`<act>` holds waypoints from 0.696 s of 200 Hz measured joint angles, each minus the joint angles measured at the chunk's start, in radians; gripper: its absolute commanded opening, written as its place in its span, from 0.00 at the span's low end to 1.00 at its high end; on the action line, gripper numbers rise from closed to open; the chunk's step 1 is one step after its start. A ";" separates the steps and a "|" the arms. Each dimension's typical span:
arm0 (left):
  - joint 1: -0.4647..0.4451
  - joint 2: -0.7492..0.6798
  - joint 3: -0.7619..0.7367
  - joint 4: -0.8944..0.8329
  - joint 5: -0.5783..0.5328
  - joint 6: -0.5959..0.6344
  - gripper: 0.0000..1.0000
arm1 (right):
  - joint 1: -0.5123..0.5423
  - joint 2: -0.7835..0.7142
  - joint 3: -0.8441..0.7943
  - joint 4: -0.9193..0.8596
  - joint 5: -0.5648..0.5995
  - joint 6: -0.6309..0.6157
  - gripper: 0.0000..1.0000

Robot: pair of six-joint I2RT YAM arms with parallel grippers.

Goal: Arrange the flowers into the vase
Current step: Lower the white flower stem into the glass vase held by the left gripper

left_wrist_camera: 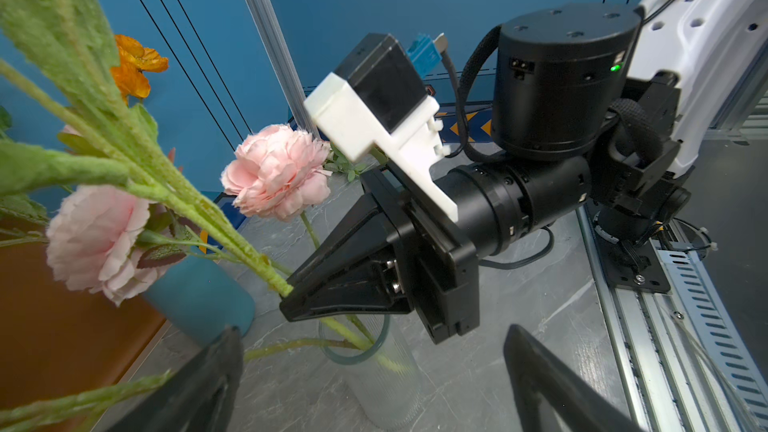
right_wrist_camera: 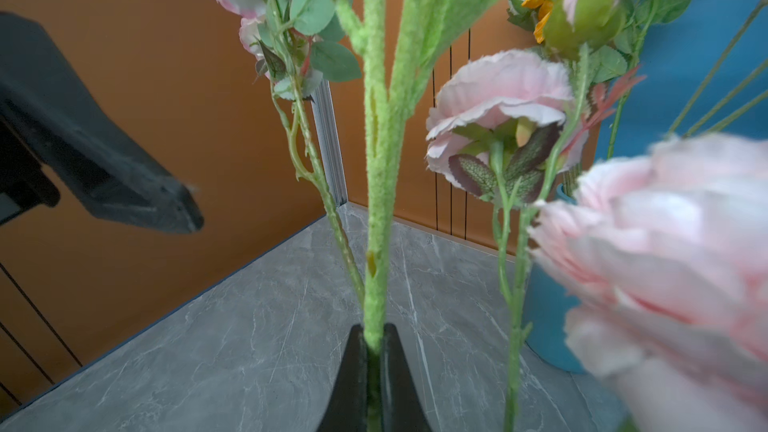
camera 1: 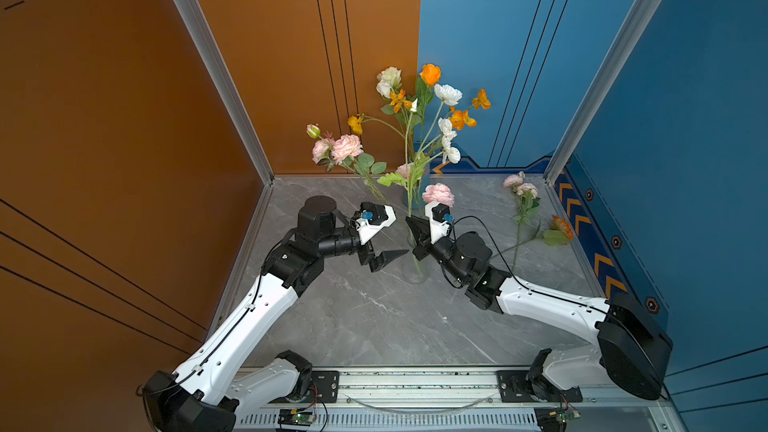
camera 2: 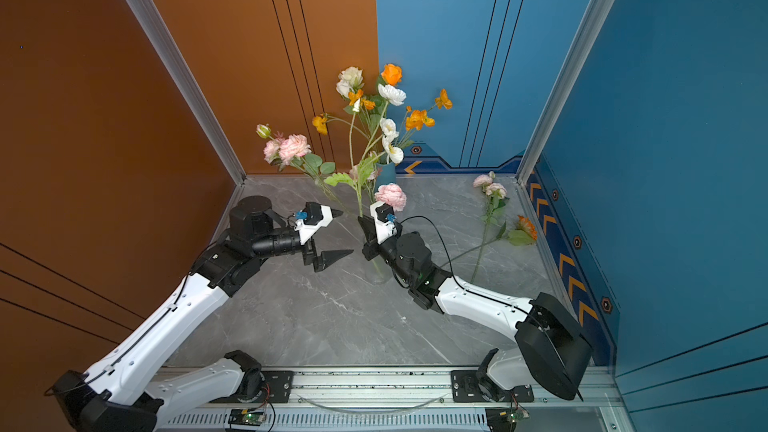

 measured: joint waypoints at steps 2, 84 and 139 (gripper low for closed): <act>0.000 0.000 0.000 0.000 0.000 0.000 0.98 | 0.001 0.001 0.000 -0.002 0.000 0.000 0.00; 0.000 0.005 0.000 0.000 0.003 0.000 0.98 | 0.019 -0.011 -0.036 -0.051 0.048 -0.015 0.05; 0.000 0.015 0.000 0.000 0.010 -0.001 0.98 | 0.020 -0.058 -0.045 -0.105 0.049 -0.015 0.13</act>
